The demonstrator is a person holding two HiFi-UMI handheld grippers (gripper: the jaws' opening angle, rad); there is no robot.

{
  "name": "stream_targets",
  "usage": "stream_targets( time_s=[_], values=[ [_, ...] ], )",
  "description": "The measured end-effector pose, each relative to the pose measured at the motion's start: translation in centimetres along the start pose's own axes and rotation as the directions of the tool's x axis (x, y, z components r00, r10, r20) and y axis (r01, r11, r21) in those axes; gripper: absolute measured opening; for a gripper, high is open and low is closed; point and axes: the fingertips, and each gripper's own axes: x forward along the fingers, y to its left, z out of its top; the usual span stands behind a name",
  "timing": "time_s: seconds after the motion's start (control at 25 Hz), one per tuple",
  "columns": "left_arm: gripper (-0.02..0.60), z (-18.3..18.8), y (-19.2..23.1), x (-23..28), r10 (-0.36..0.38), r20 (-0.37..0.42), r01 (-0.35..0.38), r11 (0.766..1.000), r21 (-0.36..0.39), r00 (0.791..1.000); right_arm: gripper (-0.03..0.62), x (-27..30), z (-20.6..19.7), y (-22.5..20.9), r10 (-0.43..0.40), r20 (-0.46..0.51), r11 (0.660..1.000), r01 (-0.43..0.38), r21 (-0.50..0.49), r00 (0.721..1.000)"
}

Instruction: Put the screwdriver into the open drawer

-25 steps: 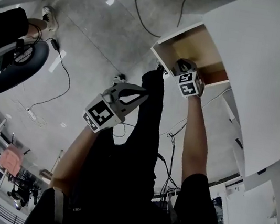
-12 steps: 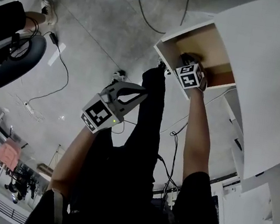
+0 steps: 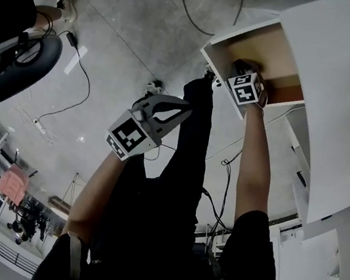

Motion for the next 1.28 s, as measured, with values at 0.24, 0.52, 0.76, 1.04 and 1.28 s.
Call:
stream_targets(
  time_s=[0.24,0.52,0.76,1.04,1.28],
  values=[
    [0.017,0.3,-1.0,0.1,-0.008,0.002,0.008,1.0,0.01,1.0,0.127,-0.6,-0.5,0.1,-0.012,0.003,1.0,0.012,-0.018,1.0],
    [0.017,0.9,-1.5,-0.3,-0.009,0.012,0.009,1.0,0.023,1.0,0.133,-2.3,-0.1,-0.4,-0.04,0.026,0.999,0.04,0.015,0.999],
    [0.017,2.0,-2.6,-0.6,-0.026,0.008,0.026,0.998,0.061,1.0,0.123,-6.8,-0.1,0.7,-0.058,0.079,0.996,0.052,0.079,0.995],
    [0.017,5.0,-4.2,-2.3,-0.062,-0.005,0.062,0.989,0.134,0.998,0.057,-13.6,0.2,3.1,-0.087,0.178,0.958,0.034,0.284,0.98],
    [0.017,7.3,-6.0,-3.6,-0.095,-0.026,0.099,0.973,0.211,0.995,0.057,-18.8,-0.3,5.9,-0.142,0.181,0.931,0.07,0.358,0.973]
  ],
)
